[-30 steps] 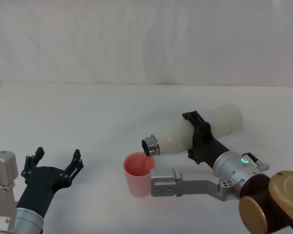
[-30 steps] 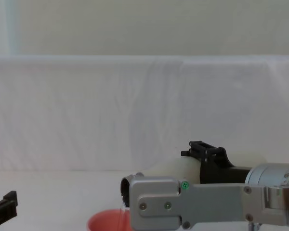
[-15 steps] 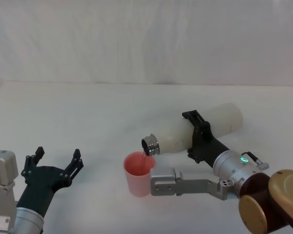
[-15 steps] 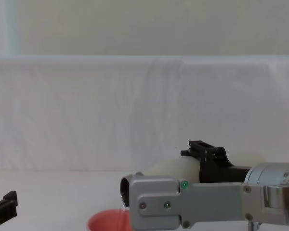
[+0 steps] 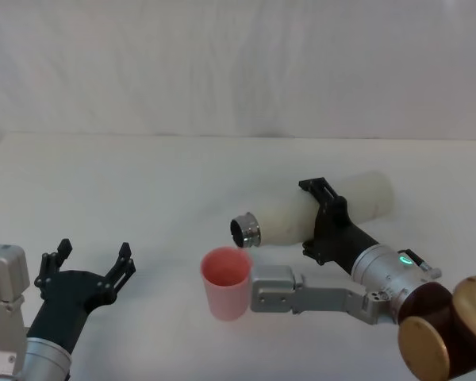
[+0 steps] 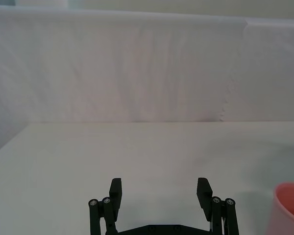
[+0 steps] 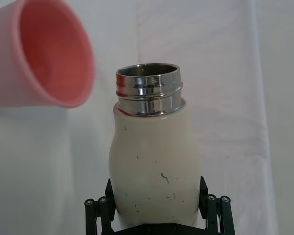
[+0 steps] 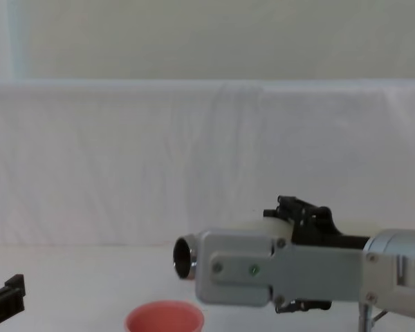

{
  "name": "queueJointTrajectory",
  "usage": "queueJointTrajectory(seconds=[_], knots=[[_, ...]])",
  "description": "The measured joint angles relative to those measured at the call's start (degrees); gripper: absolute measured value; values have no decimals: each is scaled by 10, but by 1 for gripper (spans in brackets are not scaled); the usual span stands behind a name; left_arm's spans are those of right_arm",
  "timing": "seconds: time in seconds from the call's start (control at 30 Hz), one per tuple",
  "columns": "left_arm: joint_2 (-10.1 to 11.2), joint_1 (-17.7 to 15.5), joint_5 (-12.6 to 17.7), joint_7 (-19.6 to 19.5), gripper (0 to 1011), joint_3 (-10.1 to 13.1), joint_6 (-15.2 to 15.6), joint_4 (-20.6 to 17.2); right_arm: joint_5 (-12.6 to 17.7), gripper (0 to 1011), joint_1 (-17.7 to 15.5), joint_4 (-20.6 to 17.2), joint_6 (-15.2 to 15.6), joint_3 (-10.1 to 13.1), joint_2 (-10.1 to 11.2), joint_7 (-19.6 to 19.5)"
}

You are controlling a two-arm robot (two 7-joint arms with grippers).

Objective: Grasp the thermos with one hand and pour water into the cup lid.

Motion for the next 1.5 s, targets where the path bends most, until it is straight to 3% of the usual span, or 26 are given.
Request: queueJointTrajectory(seconds=[0.53,0.6,0.63,0.73,0.77,0.83,0.87,1.17,1.5], knots=[[0,0,0,0,1001,0,0,0,149,962,-49,-45,-18,87,-21,-18],[0,0,0,0,1001,0,0,0,185,962,-57,-48,-23,106,-29,-18],[0,0,0,0,1001,0,0,0,185,962,-57,-48,-23,106,-29,-18],[0,0,0,0,1001,0,0,0,222,962,-64,-48,-27,124,-38,-18],[0,0,0,0,1001,0,0,0,249,962,-67,-48,-28,136,-45,-16],[0,0,0,0,1001,0,0,0,270,962,-69,-48,-29,145,-51,-13],[0,0,0,0,1001,0,0,0,298,962,-72,-45,-29,156,-58,-8],[0,0,0,0,1001,0,0,0,410,962,-75,-26,-35,189,-87,6],[0,0,0,0,1001,0,0,0,506,962,-67,11,-36,208,-120,20]])
